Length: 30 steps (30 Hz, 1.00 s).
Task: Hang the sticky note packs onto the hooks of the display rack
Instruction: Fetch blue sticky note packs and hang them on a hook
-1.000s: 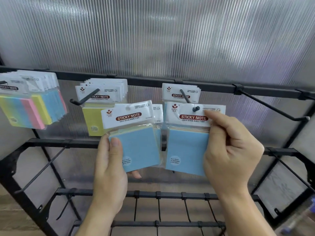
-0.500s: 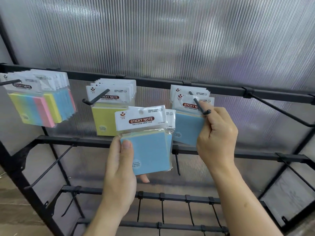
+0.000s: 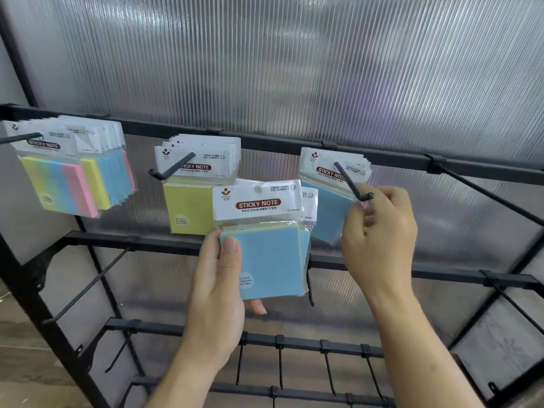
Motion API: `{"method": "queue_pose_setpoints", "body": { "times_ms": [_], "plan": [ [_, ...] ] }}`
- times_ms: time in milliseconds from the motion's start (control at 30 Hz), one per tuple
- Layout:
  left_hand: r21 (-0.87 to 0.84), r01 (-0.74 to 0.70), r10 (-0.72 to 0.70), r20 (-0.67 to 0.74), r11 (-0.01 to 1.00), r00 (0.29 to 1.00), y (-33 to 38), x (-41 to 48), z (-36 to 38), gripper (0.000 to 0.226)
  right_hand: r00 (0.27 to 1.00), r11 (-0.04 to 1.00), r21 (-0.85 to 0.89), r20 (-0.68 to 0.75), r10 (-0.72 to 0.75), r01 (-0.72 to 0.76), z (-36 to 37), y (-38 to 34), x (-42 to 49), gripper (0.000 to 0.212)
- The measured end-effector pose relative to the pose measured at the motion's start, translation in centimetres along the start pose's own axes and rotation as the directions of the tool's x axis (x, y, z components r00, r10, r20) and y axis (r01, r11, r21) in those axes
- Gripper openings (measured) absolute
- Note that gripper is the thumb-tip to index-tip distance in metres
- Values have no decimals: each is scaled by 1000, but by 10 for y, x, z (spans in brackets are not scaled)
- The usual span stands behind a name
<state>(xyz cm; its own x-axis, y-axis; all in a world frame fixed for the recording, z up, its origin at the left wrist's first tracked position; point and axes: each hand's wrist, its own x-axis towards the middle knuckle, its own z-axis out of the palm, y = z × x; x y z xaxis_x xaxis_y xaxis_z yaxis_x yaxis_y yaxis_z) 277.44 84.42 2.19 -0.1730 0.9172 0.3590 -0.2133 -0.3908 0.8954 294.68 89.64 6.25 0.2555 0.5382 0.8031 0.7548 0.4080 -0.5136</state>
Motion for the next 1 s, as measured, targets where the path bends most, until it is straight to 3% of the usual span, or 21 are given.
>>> {"method": "queue_pose_setpoints", "body": {
  "times_ms": [133,200,333,467,667,867,1000],
  "plan": [
    [-26,9,-9,15,1000,1000,1,0,6,32,999,933,359,27,-47,34,-10,-24,-24,19],
    [-43,15,-14,26,999,1000,2,0,9,29,997,898,440,50,-52,25,-12,-34,-32,17],
    [-60,16,-13,52,998,999,4,0,10,48,1000,887,463,29,-7,-7,-11,-39,-34,18],
    [-75,27,-23,64,997,998,3,0,10,54,997,901,430,2,-71,63,-13,-39,-35,5],
    [-138,61,-52,66,989,996,5,-1,12,31,993,900,422,-85,-83,111,-17,-41,-38,7],
    [-137,59,-56,27,989,998,6,0,12,26,964,876,457,-264,-29,152,-23,-42,-38,21],
    [-145,56,-58,-6,988,998,5,1,12,25,945,845,484,-318,-70,225,-29,-42,-34,31]
  ]
}}
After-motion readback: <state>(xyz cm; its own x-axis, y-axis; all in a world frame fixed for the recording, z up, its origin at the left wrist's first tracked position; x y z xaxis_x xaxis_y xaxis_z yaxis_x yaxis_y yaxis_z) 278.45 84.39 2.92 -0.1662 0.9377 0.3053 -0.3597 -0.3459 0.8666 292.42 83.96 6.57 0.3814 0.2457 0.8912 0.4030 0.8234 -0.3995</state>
